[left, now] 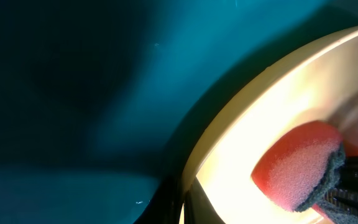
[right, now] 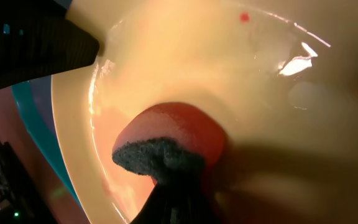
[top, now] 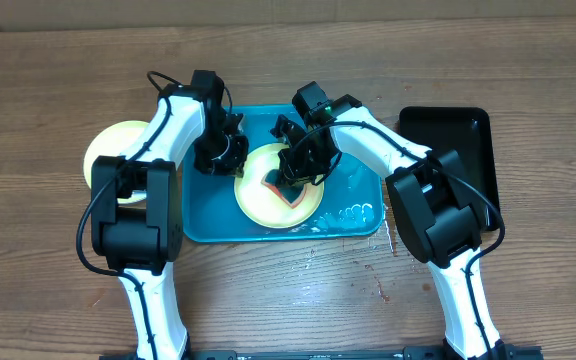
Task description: Clean dirty plates on tray and stack at the side
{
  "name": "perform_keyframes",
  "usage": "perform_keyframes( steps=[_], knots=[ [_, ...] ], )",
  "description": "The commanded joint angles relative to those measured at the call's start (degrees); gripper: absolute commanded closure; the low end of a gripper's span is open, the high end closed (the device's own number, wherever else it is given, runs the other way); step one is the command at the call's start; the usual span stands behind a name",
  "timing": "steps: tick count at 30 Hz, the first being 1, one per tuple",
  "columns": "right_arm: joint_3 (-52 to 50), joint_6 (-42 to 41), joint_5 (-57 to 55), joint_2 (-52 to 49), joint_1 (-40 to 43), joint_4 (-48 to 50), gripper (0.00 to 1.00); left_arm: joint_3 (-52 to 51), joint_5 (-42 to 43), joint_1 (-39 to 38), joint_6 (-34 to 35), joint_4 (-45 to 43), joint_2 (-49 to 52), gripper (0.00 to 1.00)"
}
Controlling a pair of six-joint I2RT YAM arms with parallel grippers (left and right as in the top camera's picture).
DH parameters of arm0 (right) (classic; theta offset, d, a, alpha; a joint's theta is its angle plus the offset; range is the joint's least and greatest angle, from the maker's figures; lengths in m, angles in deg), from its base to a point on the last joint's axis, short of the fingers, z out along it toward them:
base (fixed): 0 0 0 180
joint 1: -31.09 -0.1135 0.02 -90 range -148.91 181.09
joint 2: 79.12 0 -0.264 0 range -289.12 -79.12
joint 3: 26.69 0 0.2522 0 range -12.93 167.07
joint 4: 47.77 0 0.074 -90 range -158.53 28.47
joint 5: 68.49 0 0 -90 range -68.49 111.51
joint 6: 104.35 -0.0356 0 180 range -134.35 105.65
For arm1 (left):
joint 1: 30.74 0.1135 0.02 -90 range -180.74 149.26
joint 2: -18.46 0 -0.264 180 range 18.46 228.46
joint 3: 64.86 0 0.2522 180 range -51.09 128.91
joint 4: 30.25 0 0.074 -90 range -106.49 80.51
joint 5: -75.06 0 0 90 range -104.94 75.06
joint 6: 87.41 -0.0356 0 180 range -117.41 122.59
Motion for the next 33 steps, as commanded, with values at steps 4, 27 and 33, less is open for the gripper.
perform_keyframes(
  steps=[4,27,33],
  knots=[
    [1.20,-1.18,-15.37,-0.68,-0.48,-3.72,0.96,-0.13,1.40,-0.20,0.00,-0.96,-1.14,0.96],
    [4.11,-14.69,-27.34,23.15,3.15,-8.33,0.96,0.33,0.76,-0.09,-1.46,-0.92,-1.42,0.96],
    [4.11,-13.99,-27.36,26.21,7.45,-12.17,0.96,0.90,0.02,-0.07,-1.44,-0.68,-6.45,0.96]
  ],
)
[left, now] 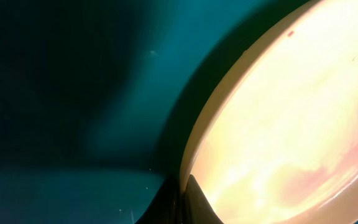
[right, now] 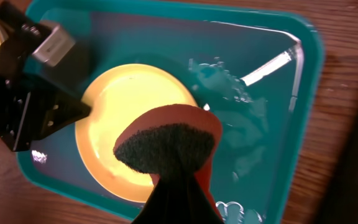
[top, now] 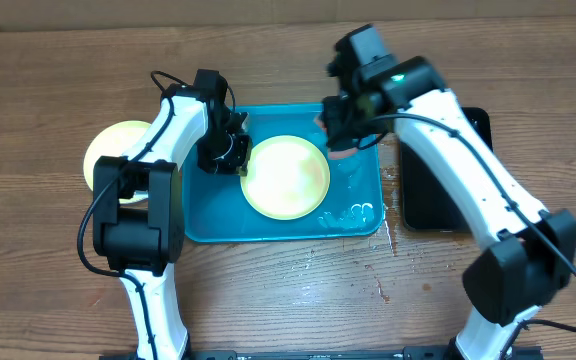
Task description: Clean dirty plates on tray and stack at the side
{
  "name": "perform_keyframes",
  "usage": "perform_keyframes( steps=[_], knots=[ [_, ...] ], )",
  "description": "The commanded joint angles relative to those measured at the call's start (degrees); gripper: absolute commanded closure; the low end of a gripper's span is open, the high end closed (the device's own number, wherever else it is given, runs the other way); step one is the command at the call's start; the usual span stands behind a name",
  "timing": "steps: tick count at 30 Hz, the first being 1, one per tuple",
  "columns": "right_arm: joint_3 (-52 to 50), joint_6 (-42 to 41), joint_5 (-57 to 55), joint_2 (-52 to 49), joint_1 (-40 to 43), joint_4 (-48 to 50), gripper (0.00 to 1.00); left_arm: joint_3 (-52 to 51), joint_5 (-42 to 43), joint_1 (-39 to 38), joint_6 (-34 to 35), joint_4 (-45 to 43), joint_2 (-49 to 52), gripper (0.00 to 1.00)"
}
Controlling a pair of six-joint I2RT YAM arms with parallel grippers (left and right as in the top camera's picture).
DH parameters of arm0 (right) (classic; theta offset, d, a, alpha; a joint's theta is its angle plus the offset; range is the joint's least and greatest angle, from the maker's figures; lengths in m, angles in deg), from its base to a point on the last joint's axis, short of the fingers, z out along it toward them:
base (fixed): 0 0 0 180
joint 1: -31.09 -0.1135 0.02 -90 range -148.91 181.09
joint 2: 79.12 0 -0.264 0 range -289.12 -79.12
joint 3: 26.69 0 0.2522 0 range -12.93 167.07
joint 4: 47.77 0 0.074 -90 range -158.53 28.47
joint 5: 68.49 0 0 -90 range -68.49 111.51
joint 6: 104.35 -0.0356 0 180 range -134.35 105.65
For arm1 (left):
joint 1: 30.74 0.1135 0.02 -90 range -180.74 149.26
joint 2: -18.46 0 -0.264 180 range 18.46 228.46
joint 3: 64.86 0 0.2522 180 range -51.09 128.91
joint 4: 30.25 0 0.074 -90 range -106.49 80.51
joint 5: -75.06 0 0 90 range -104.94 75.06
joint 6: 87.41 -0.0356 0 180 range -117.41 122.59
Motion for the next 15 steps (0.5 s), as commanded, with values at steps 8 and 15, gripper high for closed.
perform_keyframes(
  steps=[8,15],
  knots=[
    [0.00,-0.24,-0.72,1.25,4.83,-2.38,0.96,0.92,-14.56,-0.57,1.90,-0.26,-15.72,0.96],
    [0.00,-0.24,-0.74,1.25,4.83,-2.29,0.96,0.92,-26.45,-3.10,3.74,-0.26,-19.54,0.96]
  ],
)
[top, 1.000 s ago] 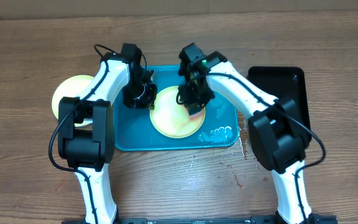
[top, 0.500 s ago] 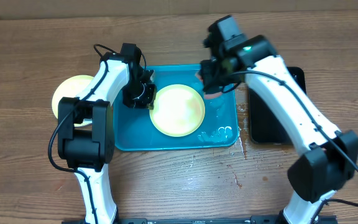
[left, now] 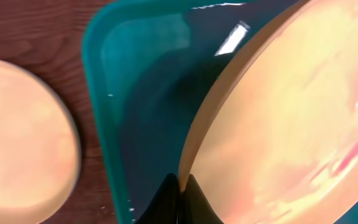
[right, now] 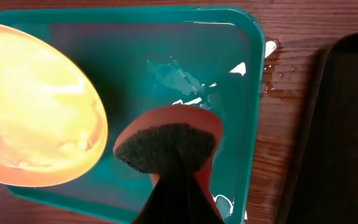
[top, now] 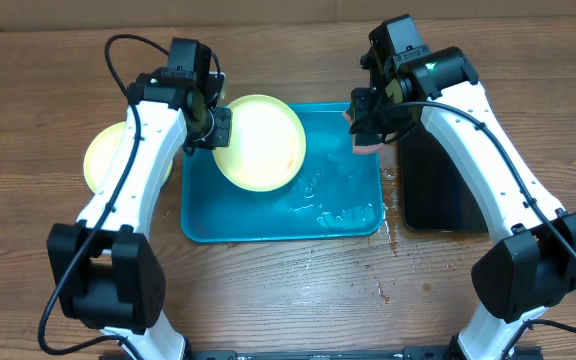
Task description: Clean dirty plates on tray and stack at the side
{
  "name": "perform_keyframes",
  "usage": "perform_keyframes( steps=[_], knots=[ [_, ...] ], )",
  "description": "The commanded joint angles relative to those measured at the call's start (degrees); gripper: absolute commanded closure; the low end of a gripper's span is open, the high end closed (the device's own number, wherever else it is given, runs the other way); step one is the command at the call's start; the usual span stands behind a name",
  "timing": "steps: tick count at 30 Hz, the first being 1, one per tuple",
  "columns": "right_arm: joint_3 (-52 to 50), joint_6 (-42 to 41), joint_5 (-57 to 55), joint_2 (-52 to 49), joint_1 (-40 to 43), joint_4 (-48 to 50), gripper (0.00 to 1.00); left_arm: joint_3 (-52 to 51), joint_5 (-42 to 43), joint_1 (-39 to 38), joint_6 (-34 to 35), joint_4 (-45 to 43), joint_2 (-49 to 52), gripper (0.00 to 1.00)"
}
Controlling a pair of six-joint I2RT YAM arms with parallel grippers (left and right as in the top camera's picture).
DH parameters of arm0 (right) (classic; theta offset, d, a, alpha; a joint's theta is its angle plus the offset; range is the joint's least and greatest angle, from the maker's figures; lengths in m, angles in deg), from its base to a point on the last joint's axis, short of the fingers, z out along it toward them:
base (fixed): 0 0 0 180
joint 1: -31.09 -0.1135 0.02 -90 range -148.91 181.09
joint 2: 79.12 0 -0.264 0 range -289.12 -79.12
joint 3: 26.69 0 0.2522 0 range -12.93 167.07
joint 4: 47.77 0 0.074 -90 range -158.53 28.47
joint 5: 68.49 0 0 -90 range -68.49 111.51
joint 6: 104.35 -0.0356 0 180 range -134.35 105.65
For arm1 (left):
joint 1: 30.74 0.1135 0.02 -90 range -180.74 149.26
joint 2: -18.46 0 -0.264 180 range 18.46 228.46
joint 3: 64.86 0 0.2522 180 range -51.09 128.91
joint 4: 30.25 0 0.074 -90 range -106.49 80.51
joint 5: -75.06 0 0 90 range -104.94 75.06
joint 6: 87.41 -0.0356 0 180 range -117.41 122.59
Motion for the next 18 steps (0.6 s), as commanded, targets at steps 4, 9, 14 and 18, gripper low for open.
perform_keyframes(
  steps=[4,9,14,18],
  knots=[
    [0.02,-0.04,-0.11,0.90,-0.20,0.33,0.96,0.74,-17.73,-5.07,3.19,0.90,-2.19,0.96],
    [0.02,-0.04,-0.11,0.90,-0.20,0.35,0.96,0.74,-32.59,-10.23,5.07,1.31,-2.36,0.96],
    [0.02,-0.04,-0.11,0.90,-0.20,0.33,0.96,0.74,-45.03,-14.95,6.32,1.22,-2.36,0.96],
    [0.02,-0.04,-0.11,0.90,-0.20,0.33,0.96,0.74,-53.35,-17.66,8.24,1.27,-2.36,0.96]
  ],
)
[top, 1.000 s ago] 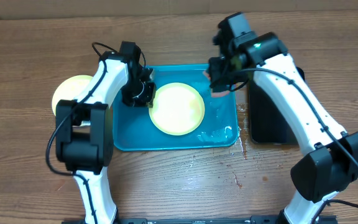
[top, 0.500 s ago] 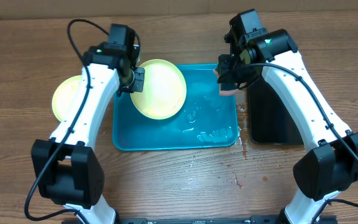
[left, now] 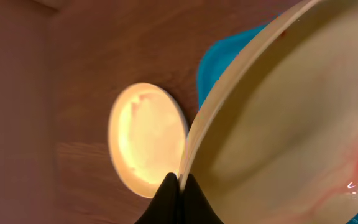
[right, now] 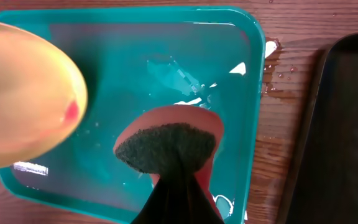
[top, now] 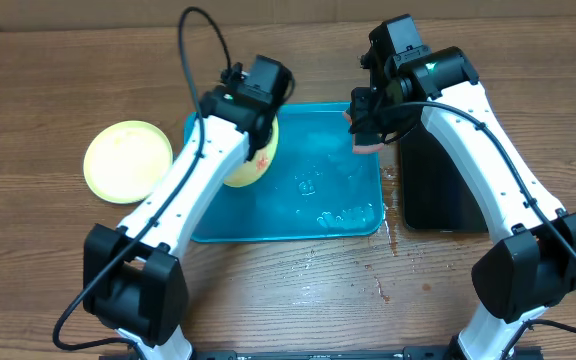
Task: Clean dirty plates on tray and stack at the side
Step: 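Carry the yellow plate left with the left gripper onto the plate stack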
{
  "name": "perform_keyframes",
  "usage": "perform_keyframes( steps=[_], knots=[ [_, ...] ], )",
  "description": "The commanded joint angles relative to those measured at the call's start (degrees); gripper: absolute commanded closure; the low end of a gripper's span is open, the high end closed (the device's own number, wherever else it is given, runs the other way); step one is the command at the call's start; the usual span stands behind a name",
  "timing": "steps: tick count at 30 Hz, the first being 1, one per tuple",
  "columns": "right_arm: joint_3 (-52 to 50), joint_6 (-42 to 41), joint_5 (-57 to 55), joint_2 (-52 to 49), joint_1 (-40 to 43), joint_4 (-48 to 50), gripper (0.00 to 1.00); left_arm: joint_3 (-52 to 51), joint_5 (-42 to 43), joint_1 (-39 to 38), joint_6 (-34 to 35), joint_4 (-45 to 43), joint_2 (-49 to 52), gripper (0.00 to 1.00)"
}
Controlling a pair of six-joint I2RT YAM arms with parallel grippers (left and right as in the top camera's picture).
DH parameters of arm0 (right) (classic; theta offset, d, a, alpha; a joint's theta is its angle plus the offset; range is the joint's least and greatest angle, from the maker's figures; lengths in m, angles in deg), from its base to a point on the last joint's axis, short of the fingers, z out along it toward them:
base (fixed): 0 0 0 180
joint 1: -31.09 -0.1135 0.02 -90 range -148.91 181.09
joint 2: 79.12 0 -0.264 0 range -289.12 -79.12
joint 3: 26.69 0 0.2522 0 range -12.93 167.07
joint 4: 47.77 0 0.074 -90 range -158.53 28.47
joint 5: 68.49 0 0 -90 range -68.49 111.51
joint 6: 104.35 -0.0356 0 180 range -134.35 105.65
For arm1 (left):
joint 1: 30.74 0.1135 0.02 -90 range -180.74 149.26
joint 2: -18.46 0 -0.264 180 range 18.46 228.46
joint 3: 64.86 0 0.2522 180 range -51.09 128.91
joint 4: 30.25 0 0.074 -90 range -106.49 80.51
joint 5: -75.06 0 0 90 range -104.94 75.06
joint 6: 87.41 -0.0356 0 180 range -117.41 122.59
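Observation:
My left gripper (left: 180, 182) is shut on the rim of a yellow plate (top: 240, 170). It holds the plate steeply tilted above the left part of the teal tray (top: 318, 225). A red smear shows on the plate's face. A second yellow plate (top: 126, 160) lies flat on the table to the left of the tray, and it also shows in the left wrist view (left: 145, 146). My right gripper (right: 176, 177) is shut on a red sponge with a dark scouring side (right: 166, 144), held over the tray's far right edge (top: 366, 135).
Water film and droplets lie on the tray floor (right: 191, 87) and on the wood by its right rim. A black tray (top: 446, 190) sits right of the teal one, under my right arm. Bare wooden table surrounds both trays.
My left arm has swung, and the plate it holds has gone from over the tray's far left corner to a steep tilt above the tray's left part. The right arm has not moved.
First my right gripper pressed the sponge on the plate in the tray while the left gripper held its rim. Then the sponge was up at the tray's far right. After that the left gripper held the plate raised, and now holds it tilted.

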Motion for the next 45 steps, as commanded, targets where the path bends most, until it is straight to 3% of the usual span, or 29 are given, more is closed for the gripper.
perform_keyframes(
  steps=[1,9,24,38,45],
  knots=[
    [0.02,-0.02,-0.11,0.90,-0.20,0.35,0.96,0.74,-13.03,-1.88,3.43,-0.04,-2.16,0.96],
    [0.02,-0.02,-0.11,0.90,-0.20,0.33,0.96,0.74,-18.88,-4.31,6.40,-0.09,-3.26,0.96],
    [0.02,-0.02,-0.11,0.90,-0.20,0.28,0.96,0.74,-19.67,-4.72,8.41,-0.07,-14.60,0.96],
    [0.02,0.22,-0.11,0.90,-0.20,0.07,0.96,0.74,-37.16,-12.00,8.44,-0.09,-17.90,0.96],
    [0.02,0.22,-0.11,0.90,-0.20,-0.31,0.96,0.74,-37.86,-12.35,8.44,-0.09,-17.90,0.96]
  ],
)
